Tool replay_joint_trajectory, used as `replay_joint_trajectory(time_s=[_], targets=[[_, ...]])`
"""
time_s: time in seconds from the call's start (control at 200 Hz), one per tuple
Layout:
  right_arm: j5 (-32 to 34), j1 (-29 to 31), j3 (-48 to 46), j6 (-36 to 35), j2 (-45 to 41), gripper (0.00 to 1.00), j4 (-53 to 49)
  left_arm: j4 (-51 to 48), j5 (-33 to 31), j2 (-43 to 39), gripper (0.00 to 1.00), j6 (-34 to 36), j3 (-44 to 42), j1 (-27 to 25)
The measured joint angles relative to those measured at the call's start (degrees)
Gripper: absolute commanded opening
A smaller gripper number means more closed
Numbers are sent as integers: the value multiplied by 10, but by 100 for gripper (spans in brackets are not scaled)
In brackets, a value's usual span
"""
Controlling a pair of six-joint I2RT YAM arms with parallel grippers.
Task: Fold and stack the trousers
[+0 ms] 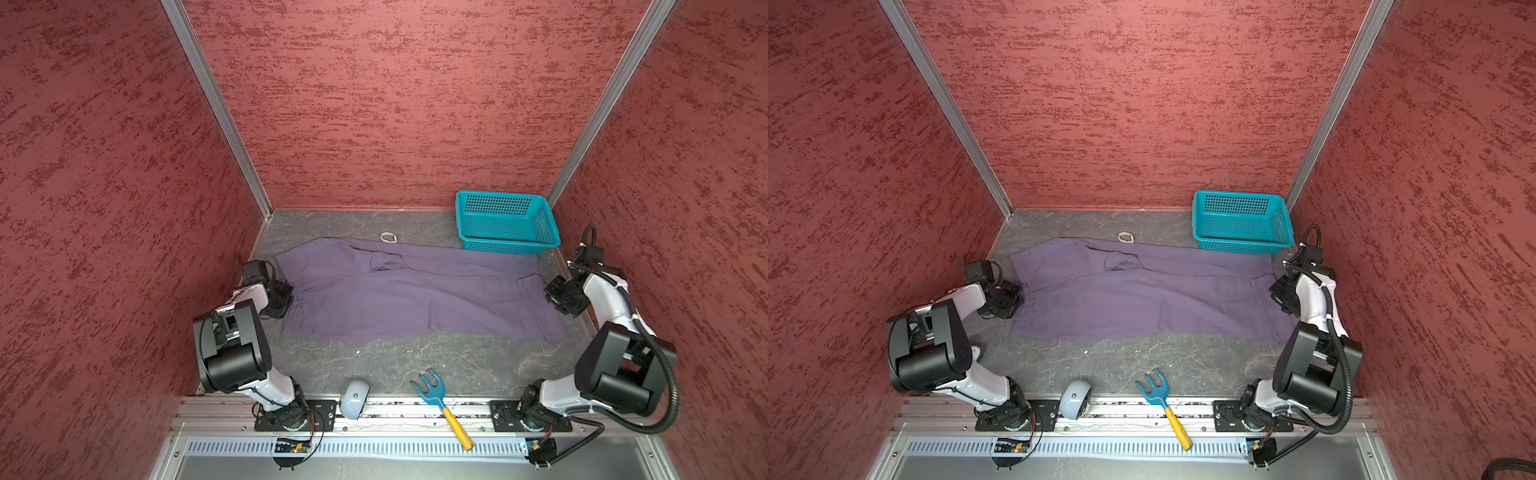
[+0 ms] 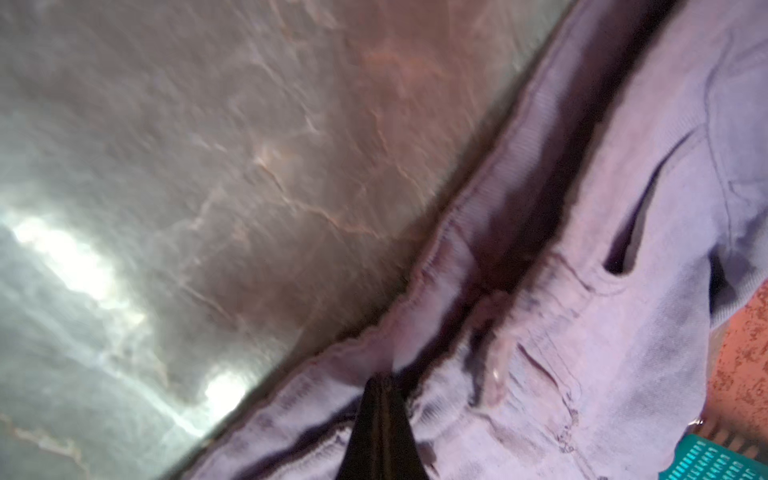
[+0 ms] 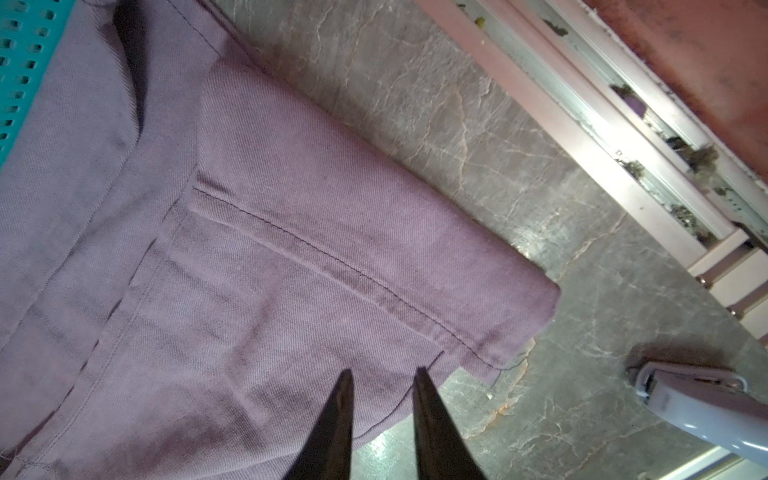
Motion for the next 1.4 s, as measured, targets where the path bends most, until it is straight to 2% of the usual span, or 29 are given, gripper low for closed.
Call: replay_joint_trajectory(time_s=[0.07, 0.12, 0.17, 0.21, 0.266, 0.381, 0.551, 0.596, 0.621, 0.771, 0.937, 1.022, 1.297, 1.398], targets=[[-1, 4, -11, -1, 0, 47, 11, -9, -12, -15, 0, 0, 3, -8], [-1, 8, -25, 2, 3, 50, 19, -19, -23, -26, 20, 1, 8, -16], [-3, 16, -41, 2, 10, 53, 27, -29, -38, -36, 46, 2, 14, -27], [-6, 25, -51, 3, 21, 54, 32, -38, -52, -46, 57, 5, 21, -43], [-9, 36, -62, 4, 42, 55, 40, -48, -75, -60, 66, 6, 28, -70], [-9, 51, -68, 5, 78, 57, 60, -69, -110, -83, 74, 17, 42, -133], [1, 56, -64, 7, 88, 64, 86, -95, -120, -81, 77, 19, 40, -162], [7, 56, -62, 8, 88, 95, 91, -102, -122, -76, 78, 19, 39, -165], [13, 56, -61, 10, 88, 99, 94, -106, -123, -71, 78, 19, 39, -167], [47, 61, -58, 6, 83, 94, 105, -125, -124, -42, 77, 17, 36, -185], [77, 69, -59, 4, 79, 80, 121, -132, -128, -9, 59, 19, 32, -186], [84, 73, -61, 4, 79, 75, 129, -127, -127, 9, 54, 17, 32, -178], [94, 85, -63, 7, 104, 73, 150, -101, -122, 29, 56, 22, 49, -137], [96, 88, -62, 10, 131, 64, 157, -93, -120, 38, 56, 27, 56, -130]])
